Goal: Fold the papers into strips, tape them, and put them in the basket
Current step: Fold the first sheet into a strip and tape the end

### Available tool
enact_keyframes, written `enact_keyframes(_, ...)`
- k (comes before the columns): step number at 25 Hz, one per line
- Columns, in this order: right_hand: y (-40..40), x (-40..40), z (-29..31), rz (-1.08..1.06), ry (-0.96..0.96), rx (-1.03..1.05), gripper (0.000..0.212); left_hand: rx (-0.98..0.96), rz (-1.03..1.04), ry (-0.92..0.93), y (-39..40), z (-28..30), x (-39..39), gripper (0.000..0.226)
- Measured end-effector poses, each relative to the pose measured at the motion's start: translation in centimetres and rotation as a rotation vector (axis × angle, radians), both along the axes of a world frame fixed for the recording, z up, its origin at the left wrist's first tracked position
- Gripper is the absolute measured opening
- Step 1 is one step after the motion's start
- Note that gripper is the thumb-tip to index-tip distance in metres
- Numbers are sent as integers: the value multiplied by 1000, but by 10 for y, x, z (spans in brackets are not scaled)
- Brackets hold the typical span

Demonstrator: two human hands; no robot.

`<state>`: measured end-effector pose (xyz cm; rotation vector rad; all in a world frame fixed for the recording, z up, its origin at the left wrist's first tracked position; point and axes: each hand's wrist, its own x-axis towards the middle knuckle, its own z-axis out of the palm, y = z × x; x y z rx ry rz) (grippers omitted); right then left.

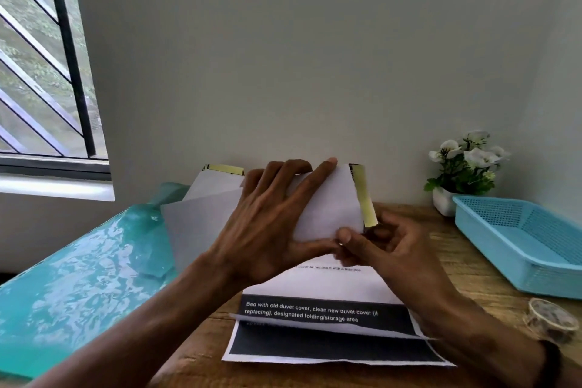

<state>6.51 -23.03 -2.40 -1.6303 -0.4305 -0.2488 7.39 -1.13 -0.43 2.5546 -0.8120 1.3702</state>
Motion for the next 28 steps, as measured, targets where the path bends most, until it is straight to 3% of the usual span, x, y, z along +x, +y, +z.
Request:
enact_keyframes(4, -8, 13, -4, 5, 112, 196, 27, -80, -37, 116, 3, 7, 1, 89)
enact_keyframes(8, -17, 24, -6, 56, 237, 393, 26, -380, -61, 224, 19, 38, -4, 28)
enact_keyframes(10, -20, 29, -8, 54, 284, 448, 22, -456, -59, 458, 29, 43, -4, 21)
enact_keyframes(14, -23, 35, -11, 42, 344, 450, 21, -750, -299, 1163, 24, 31, -5, 34)
enact_keyframes(16, -21, 34, -12, 42, 345, 398, 27, -802, -424, 1318, 10, 16, -4, 37)
enact_keyframes(18, -17, 34, -13, 47, 347, 334, 28, -896, -502, 1339, -2, 3, -3, 38)
enact_keyframes(22, -15, 35, -18, 57, 340, 214, 24, -1022, -452, 1304, -7, -14, 4, 53)
enact_keyframes(28, -16, 34, -23, 41, 272, 119, 15, -1024, -365, 1259, -8, -26, 8, 26)
